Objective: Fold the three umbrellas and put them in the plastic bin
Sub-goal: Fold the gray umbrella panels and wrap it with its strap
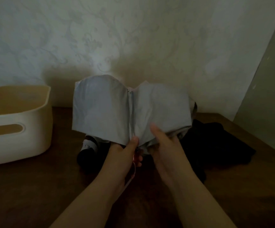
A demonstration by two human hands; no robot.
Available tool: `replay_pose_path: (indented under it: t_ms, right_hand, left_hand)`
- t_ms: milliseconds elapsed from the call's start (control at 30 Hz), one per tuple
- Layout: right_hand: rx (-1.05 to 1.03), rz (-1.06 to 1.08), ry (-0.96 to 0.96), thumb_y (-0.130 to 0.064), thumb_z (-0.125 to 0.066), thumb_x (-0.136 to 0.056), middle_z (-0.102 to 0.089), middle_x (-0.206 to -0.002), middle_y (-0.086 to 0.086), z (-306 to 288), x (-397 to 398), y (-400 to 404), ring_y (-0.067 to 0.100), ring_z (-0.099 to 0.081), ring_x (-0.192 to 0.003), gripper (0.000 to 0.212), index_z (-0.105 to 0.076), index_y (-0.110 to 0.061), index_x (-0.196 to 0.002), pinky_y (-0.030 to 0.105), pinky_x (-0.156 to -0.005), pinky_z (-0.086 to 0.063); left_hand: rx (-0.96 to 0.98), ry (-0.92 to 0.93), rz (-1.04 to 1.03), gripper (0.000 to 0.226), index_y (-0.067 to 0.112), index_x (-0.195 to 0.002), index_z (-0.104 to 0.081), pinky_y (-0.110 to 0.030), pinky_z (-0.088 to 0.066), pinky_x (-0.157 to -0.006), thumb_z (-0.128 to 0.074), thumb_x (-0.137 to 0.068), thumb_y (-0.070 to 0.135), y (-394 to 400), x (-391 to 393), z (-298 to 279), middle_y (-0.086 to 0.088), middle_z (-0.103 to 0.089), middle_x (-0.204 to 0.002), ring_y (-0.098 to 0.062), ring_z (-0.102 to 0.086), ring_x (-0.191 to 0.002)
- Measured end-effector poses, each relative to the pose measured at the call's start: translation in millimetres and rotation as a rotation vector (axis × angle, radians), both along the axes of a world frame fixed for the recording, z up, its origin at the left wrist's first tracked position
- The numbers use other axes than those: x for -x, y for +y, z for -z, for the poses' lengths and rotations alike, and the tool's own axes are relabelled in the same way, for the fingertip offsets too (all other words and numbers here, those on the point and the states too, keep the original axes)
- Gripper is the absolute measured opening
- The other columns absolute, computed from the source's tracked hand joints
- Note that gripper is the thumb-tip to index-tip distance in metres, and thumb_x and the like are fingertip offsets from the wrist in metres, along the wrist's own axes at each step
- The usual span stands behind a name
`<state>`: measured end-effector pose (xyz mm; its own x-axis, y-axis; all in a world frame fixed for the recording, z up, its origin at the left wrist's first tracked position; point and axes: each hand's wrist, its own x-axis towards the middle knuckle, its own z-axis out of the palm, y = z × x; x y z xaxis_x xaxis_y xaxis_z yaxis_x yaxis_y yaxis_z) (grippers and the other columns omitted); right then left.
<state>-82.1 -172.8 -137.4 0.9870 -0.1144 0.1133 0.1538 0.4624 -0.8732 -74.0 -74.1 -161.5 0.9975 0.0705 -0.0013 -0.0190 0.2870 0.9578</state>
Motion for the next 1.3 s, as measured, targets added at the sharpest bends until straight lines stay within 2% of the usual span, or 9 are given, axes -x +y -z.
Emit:
replay_pose_path:
  t_ms: [167, 367, 500, 667, 867, 1033, 1133, 1200, 1300]
  right_hand:
    - [0.026, 0.092, -0.043, -0.046, -0.041, -0.094, -0.060, -0.105, -0.012, -0.8, -2.9, -1.9, 0.008, -0.059, -0.098, 0.010, -0.050, -0.043, -0.097, 0.028, -0.083, -0.050]
    - [0.289, -0.064, -0.111, -0.067, -0.043, -0.074, -0.052, -0.126, -0.009, -6.7, 3.2, -0.9, 0.011, -0.053, -0.112, 0.062, -0.043, -0.036, -0.127, 0.028, -0.090, -0.047]
    - [0.587, -0.188, -0.160, -0.050, -0.030, -0.097, -0.053, -0.117, -0.019, -37.8, 0.5, 3.7, 0.002, -0.050, -0.113, 0.025, -0.049, -0.046, -0.114, 0.013, -0.098, -0.038]
    - [1.187, -0.319, -0.357, -0.077, 0.008, -0.076, -0.033, -0.152, 0.004, -45.8, -15.7, 10.5, 0.015, -0.025, -0.140, 0.104, -0.045, -0.014, -0.139, 0.024, -0.114, -0.013]
    - [1.401, 0.019, -0.534, -0.035, -0.043, -0.098, -0.051, -0.139, 0.000, -54.2, -30.9, -15.8, 0.012, -0.040, -0.131, 0.037, -0.060, -0.019, -0.126, 0.022, -0.109, -0.028]
    - [1.916, 0.121, -0.489, -0.046, -0.032, -0.098, -0.012, -0.158, -0.011, -82.1, -72.3, -40.5, 0.021, -0.002, -0.146, 0.048, -0.019, -0.049, -0.144, 0.043, -0.116, 0.000]
    - [2.146, -0.028, -0.435, -0.051, -0.025, -0.098, -0.015, -0.158, -0.010, -96.6, -84.1, -23.3, 0.023, -0.009, -0.145, 0.045, -0.021, -0.050, -0.143, 0.050, -0.116, -0.003]
    - [2.114, -0.061, -0.423, -0.047, -0.035, -0.098, -0.036, -0.151, -0.005, -102.8, -87.3, -15.2, 0.022, -0.030, -0.139, 0.043, -0.041, -0.039, -0.140, 0.040, -0.114, -0.019]
    - [1.540, 0.166, -0.453, -0.029, -0.053, -0.094, -0.063, -0.125, -0.003, -108.9, -77.7, -27.2, 0.013, -0.056, -0.116, 0.030, -0.064, -0.023, -0.121, 0.019, -0.096, -0.036]
  left_hand:
    - [-0.002, 0.018, 0.011, 0.035, 0.002, -0.118, -0.054, -0.021, -0.043, -0.040, -0.055, -0.093, 0.026, -1.4, 1.3, -0.7, -0.009, -0.061, -0.073, -0.012, -0.053, -0.045]
    - [-0.130, -0.043, 0.029, 0.029, 0.020, -0.117, -0.048, -0.027, -0.042, -0.044, -0.047, -0.094, 0.039, -5.5, 6.2, -3.0, -0.015, -0.063, -0.079, -0.017, -0.053, -0.049]
    - [-0.122, -0.070, 0.053, 0.041, 0.020, -0.098, -0.054, -0.025, -0.038, -0.039, -0.041, -0.082, 0.055, -9.5, 12.6, -10.0, -0.006, -0.058, -0.051, -0.014, -0.049, -0.039]
    - [-0.075, -0.024, 0.060, 0.020, 0.011, -0.080, -0.055, -0.024, -0.036, -0.037, -0.047, -0.096, 0.020, -8.3, 10.3, -13.0, -0.004, -0.059, -0.043, -0.018, -0.049, -0.035]
    - [-0.023, 0.002, 0.116, 0.023, 0.003, -0.098, -0.056, -0.023, -0.034, -0.038, -0.051, -0.095, 0.025, -2.1, 12.2, -14.7, -0.011, -0.060, -0.060, -0.017, -0.048, -0.042]
    - [-0.095, -0.010, 0.181, 0.032, 0.000, -0.095, -0.053, -0.025, -0.036, -0.040, -0.051, -0.093, 0.032, -4.0, 14.3, -12.2, -0.009, -0.062, -0.058, -0.018, -0.048, -0.044]
    - [-0.112, 0.003, 0.230, 0.029, 0.004, -0.101, -0.053, -0.025, -0.036, -0.040, -0.049, -0.094, 0.032, -5.0, 15.2, -11.4, -0.008, -0.063, -0.059, -0.018, -0.048, -0.045]
    - [-0.066, 0.034, 0.233, 0.026, 0.003, -0.097, -0.053, -0.024, -0.035, -0.039, -0.048, -0.096, 0.029, -4.5, 14.9, -12.3, -0.010, -0.062, -0.058, -0.019, -0.047, -0.043]
    - [0.047, 0.092, 0.183, 0.033, -0.006, -0.101, -0.051, -0.022, -0.033, -0.035, -0.049, -0.095, 0.027, -1.4, 9.3, -13.9, -0.013, -0.061, -0.056, -0.019, -0.045, -0.038]
